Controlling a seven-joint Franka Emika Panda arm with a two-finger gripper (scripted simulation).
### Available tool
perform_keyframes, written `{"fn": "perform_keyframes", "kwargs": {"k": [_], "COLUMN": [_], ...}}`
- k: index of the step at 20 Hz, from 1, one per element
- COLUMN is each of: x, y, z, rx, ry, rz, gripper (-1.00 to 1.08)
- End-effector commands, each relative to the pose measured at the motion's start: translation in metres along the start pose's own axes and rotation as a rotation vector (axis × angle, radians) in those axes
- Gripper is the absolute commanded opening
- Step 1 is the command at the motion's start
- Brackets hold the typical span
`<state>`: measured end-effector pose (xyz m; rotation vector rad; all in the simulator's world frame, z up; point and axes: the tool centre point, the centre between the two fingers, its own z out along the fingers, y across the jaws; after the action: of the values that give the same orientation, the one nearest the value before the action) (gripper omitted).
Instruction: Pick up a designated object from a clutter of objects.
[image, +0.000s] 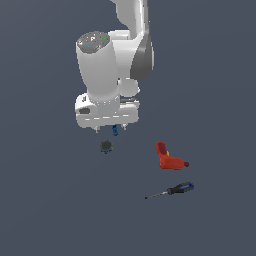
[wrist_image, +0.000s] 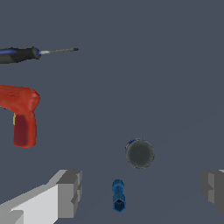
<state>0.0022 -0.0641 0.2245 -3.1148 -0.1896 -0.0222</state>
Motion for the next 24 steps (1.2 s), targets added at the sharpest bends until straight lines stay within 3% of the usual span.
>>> {"fn": "perform_keyframes", "kwargs": {"k": [1,13,24], "x": [-0.003,-0.033,-0.052], "y": [0.007,0.036,0.045], "z": [0.023,0.119,0.157], "rx": [-0.002,-0.012,-0.017], "ry": [-0.002,-0.013,-0.019], "rz": [-0.05,-0.275,-0.372], "gripper": [1.0,1.0,1.0]}}
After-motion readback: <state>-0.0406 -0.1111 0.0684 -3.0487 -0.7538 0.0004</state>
